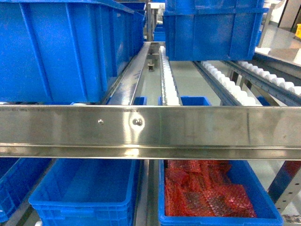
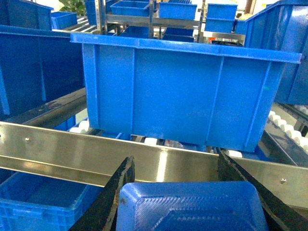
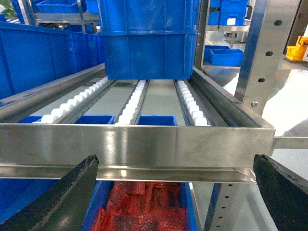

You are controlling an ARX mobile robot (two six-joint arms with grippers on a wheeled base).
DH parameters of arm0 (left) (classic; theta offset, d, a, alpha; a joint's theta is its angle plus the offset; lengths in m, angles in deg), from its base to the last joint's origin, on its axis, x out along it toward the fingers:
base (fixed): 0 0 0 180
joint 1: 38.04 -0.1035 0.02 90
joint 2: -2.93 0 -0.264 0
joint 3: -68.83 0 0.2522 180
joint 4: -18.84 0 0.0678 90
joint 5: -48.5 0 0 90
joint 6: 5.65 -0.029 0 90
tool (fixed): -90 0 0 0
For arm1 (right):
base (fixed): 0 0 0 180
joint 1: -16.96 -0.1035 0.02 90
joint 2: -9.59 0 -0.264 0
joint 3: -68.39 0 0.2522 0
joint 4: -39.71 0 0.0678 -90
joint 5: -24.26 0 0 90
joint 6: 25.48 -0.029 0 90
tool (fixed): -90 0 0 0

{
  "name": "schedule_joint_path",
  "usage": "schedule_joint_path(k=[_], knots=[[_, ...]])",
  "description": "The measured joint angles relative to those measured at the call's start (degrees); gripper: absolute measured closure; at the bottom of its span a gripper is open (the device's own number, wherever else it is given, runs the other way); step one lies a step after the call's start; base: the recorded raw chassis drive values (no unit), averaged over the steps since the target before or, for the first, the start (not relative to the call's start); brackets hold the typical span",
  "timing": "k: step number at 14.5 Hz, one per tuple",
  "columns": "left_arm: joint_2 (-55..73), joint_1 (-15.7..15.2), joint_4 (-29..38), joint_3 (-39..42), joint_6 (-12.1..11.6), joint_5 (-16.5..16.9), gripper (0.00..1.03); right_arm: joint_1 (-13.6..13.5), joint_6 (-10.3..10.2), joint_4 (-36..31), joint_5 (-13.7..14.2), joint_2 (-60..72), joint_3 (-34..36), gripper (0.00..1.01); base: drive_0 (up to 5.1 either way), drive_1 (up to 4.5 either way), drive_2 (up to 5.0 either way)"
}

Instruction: Pick blue part to blue bin on bottom shelf

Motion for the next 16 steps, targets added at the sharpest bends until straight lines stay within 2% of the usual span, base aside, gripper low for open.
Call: schedule_joint_path(k=[16], knots=[[0.00, 0.00, -0.02, 0.00, 0.00, 0.00, 0.59, 0.00, 0.04, -0.07, 0.13, 0.00, 0.00, 0.03, 0.0, 0.00, 0.0]])
